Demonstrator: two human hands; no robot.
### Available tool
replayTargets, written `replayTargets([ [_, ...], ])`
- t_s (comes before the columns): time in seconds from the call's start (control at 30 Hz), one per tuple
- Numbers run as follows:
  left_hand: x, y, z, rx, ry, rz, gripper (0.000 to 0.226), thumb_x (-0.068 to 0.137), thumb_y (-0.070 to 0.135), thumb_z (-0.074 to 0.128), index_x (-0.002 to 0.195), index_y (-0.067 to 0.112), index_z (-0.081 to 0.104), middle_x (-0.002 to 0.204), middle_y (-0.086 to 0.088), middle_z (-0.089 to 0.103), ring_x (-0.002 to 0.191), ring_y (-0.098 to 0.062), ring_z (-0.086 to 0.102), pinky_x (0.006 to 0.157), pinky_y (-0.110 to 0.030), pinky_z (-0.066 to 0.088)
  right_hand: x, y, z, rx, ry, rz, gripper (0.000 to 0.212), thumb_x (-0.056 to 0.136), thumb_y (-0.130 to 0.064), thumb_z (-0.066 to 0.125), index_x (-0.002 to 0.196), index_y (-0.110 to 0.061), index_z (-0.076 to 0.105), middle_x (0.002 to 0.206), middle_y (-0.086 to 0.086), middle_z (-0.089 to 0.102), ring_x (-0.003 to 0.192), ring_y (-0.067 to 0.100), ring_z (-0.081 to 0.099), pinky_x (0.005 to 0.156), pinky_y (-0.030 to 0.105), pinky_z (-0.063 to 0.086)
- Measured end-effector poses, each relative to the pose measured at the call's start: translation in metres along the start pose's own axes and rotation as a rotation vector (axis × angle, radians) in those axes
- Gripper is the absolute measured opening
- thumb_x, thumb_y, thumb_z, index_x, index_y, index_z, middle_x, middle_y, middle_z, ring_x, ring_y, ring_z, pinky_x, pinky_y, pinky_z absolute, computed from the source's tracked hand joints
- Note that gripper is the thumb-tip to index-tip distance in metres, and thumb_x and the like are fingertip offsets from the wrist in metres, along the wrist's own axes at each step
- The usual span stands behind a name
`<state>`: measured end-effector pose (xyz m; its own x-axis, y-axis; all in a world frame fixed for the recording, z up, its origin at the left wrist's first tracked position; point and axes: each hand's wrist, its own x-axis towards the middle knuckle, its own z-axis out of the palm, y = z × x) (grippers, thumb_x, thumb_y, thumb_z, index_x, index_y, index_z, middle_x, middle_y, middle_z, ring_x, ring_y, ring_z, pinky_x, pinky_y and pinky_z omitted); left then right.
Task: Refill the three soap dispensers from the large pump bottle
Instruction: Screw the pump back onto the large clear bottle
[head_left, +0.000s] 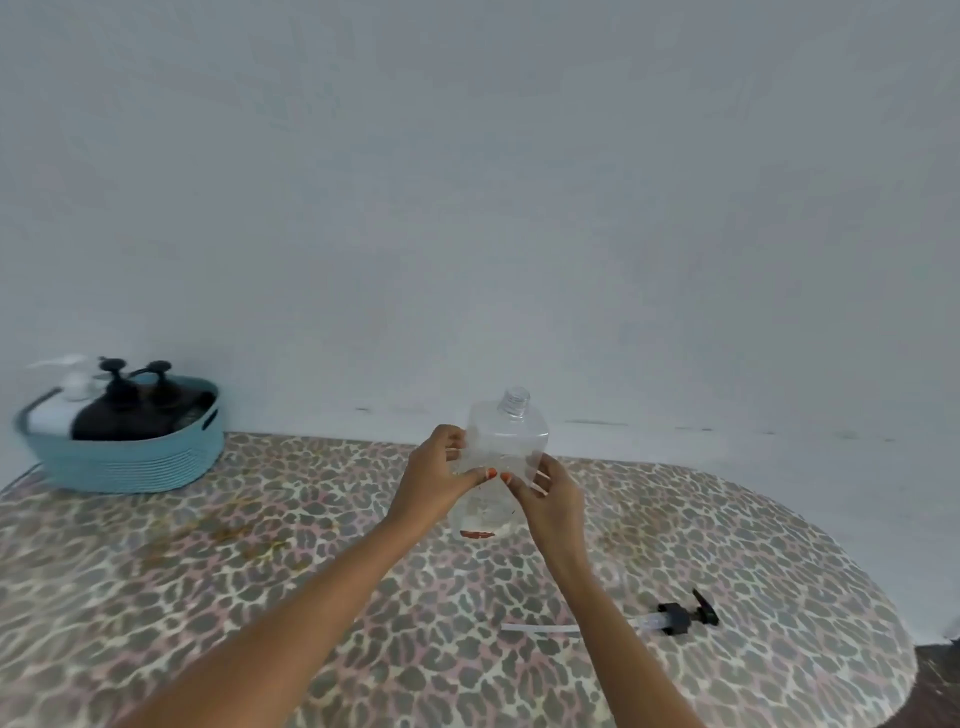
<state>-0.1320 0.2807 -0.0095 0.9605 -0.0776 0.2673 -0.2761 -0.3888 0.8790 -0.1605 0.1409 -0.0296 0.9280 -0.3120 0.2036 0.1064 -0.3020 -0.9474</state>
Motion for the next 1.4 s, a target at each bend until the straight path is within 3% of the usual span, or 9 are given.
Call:
replayTargets([
  [0.27, -0.041, -0.026, -0.052, 0.002, 0.055, -0.069, 0.052, 0.071, 0.02, 0.077, 0.114, 0.011, 0.049, 0.113, -0.002, 0.058, 0.103, -0.011, 0.053, 0.082, -0.017, 0.038, -0.04, -0.009, 0.049, -0.008, -0.111, -0.008, 0.046, 0.083, -0.02, 0.068, 0.125, -0.009, 0.052, 0.119, 0.006, 0.062, 0.109, 0.018, 0.059, 0.094, 0.036, 0.05],
  [0.43, -0.054, -0.035, -0.058, 0.048, 0.02, -0.05, 0.059, 0.074, 0.018, 0.075, 0.125, 0.011, 0.047, 0.119, -0.005, 0.059, 0.098, -0.004, 0.049, 0.072, -0.004, 0.039, -0.054, -0.002, 0.061, -0.028, -0.119, 0.022, 0.047, 0.082, -0.02, 0.068, 0.125, -0.008, 0.052, 0.117, 0.003, 0.061, 0.107, 0.015, 0.057, 0.091, 0.028, 0.049],
  [0.57, -0.055, -0.039, -0.058, 0.094, 0.018, -0.049, 0.059, 0.073, 0.022, 0.075, 0.124, 0.011, 0.049, 0.12, -0.005, 0.06, 0.097, -0.003, 0.048, 0.081, -0.012, 0.037, -0.06, 0.002, 0.063, -0.03, -0.121, 0.031, 0.048, 0.083, -0.021, 0.067, 0.126, -0.009, 0.05, 0.119, 0.003, 0.06, 0.11, 0.016, 0.056, 0.094, 0.03, 0.048],
  [0.7, -0.054, -0.04, -0.06, 0.125, 0.013, -0.037, 0.058, 0.073, 0.021, 0.075, 0.124, 0.01, 0.05, 0.118, -0.005, 0.061, 0.096, -0.002, 0.048, 0.071, -0.001, 0.036, -0.059, 0.004, 0.063, -0.034, -0.138, 0.029, 0.048, 0.084, -0.017, 0.066, 0.128, -0.008, 0.047, 0.125, 0.006, 0.057, 0.117, 0.02, 0.053, 0.096, 0.027, 0.045],
  [0.9, -0.055, -0.039, -0.061, 0.137, 0.011, -0.034, 0.059, 0.072, 0.019, 0.076, 0.125, 0.01, 0.05, 0.12, -0.008, 0.062, 0.097, -0.003, 0.049, 0.081, -0.009, 0.038, -0.06, 0.019, 0.056, -0.047, -0.165, 0.062, 0.053, 0.085, -0.017, 0.065, 0.133, -0.008, 0.044, 0.131, 0.007, 0.054, 0.12, 0.019, 0.051, 0.099, 0.027, 0.042],
  [1.03, -0.058, -0.037, -0.062, 0.133, 0.004, -0.032, 0.061, 0.073, 0.017, 0.075, 0.127, 0.008, 0.048, 0.124, -0.011, 0.059, 0.105, -0.01, 0.052, 0.087, -0.018, 0.037, -0.067, 0.037, 0.028, -0.147, -0.037, 0.123, 0.043, 0.087, -0.021, 0.063, 0.126, -0.007, 0.052, 0.124, 0.006, 0.059, 0.112, 0.018, 0.056, 0.095, 0.027, 0.044],
  [1.17, -0.059, -0.038, -0.06, 0.131, 0.012, -0.021, 0.06, 0.072, 0.016, 0.075, 0.126, 0.009, 0.05, 0.123, -0.011, 0.06, 0.099, -0.006, 0.049, 0.088, -0.021, 0.039, -0.074, 0.061, -0.023, -0.213, 0.181, 0.216, 0.035, 0.088, -0.022, 0.06, 0.117, -0.003, 0.058, 0.107, 0.01, 0.064, 0.091, 0.017, 0.057, 0.078, 0.027, 0.046],
  [1.4, -0.06, -0.04, -0.058, 0.16, 0.03, -0.014, 0.062, 0.07, 0.017, 0.076, 0.125, 0.007, 0.05, 0.122, -0.012, 0.06, 0.103, -0.012, 0.054, 0.09, -0.024, 0.039, -0.082, 0.113, -0.094, -0.195, 0.522, 0.431, 0.024, 0.089, -0.021, 0.059, 0.084, 0.003, 0.062, 0.075, 0.016, 0.062, 0.063, 0.025, 0.053, 0.055, 0.027, 0.038],
])
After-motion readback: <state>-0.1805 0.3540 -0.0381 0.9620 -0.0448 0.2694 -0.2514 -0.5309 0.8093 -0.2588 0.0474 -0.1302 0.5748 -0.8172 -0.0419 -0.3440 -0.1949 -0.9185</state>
